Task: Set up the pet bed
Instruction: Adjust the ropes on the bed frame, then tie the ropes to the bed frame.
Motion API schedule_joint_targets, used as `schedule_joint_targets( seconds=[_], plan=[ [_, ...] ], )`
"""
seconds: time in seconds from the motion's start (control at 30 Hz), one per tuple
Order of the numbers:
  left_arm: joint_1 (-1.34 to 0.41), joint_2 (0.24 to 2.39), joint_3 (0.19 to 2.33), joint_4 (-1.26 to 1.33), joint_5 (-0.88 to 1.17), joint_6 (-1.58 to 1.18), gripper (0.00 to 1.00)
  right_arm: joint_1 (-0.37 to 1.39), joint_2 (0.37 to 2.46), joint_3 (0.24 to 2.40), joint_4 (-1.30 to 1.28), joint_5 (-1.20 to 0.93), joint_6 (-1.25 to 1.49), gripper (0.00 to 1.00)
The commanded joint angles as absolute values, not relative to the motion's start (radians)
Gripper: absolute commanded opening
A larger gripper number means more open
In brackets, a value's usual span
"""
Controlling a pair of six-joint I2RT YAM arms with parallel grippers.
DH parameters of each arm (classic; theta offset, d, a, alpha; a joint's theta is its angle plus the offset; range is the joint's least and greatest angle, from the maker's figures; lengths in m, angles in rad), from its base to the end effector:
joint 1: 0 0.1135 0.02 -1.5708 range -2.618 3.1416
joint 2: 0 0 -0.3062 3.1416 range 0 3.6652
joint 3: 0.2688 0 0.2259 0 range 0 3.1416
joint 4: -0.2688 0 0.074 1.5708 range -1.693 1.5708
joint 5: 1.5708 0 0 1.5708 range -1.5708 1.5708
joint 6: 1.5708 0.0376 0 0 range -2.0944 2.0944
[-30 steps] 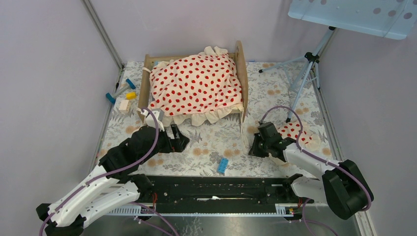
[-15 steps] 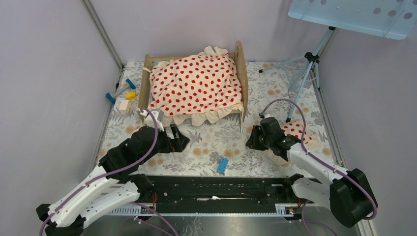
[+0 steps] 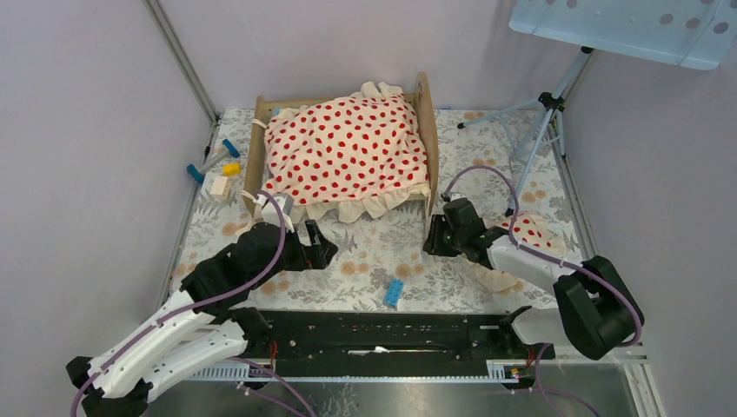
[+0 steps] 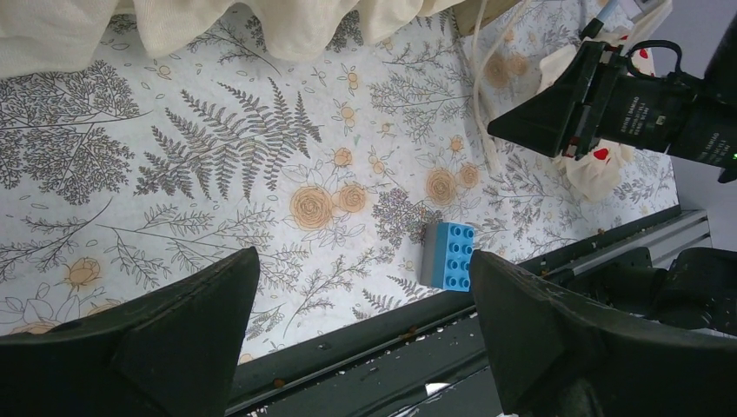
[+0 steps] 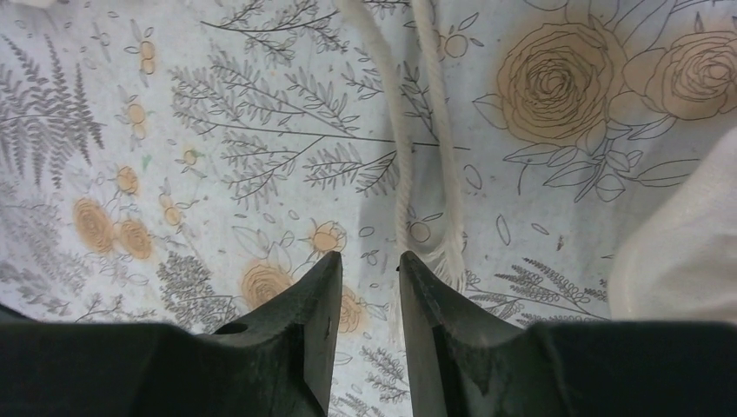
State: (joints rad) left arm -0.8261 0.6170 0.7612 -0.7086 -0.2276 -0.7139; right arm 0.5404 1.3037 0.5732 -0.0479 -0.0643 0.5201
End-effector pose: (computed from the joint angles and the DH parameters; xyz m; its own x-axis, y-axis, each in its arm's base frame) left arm 0.0541 -0.0462 0.3222 -0.6584 -0.2268 -0.7176 0.2064 0.8625 -0.4620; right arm 0.1881 0.1157 0.2299 -0.7971 0.1001 -0.5955 -0.1803 0.9017 0.3930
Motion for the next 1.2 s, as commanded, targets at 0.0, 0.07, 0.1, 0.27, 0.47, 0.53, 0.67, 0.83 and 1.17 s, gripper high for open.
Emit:
schedule_joint_targets(
  seconds=[0.0,0.07,0.1,0.27,0.47,0.53,0.67,0.83,1.17],
  plan=[
    [-0.822,0.618,0.764,-0.657,-0.206,-0.722,0.99,0.549,1.342,0.610,-0.008,-0.005,0.487,0.39],
    [-0.822,0.620,0.762,-0.655,-0.207,-0.723,0.99,0.549,1.362,0.611,-0.009,-0.006,0.482,0.39],
    [-0.823,0.620,0.762,-0.654,-0.206,-0.723,0.99,0.549,1.372,0.612,0.017,-0.006,0.480,0.39],
    [-0.822,0.630,0.762,-0.644,-0.201,-0.722,0.99,0.562,1.427,0.613,0.044,-0.013,0.468,0.39],
    [-0.822,0.640,0.764,-0.641,-0.198,-0.718,0.99,0.612,1.442,0.607,0.019,0.007,0.479,0.36],
    [-0.822,0.640,0.762,-0.641,-0.198,-0.716,0.99,0.634,1.441,0.602,-0.009,0.038,0.492,0.34],
    [-0.822,0.635,0.754,-0.641,-0.196,-0.719,0.99,0.668,1.429,0.570,-0.074,0.100,0.544,0.33],
    [-0.822,0.634,0.740,-0.630,-0.192,-0.722,0.99,0.690,1.416,0.552,-0.116,0.143,0.596,0.30],
    [-0.822,0.648,0.738,-0.615,-0.180,-0.727,0.99,0.709,1.389,0.581,-0.239,0.183,0.607,0.29]
  ],
)
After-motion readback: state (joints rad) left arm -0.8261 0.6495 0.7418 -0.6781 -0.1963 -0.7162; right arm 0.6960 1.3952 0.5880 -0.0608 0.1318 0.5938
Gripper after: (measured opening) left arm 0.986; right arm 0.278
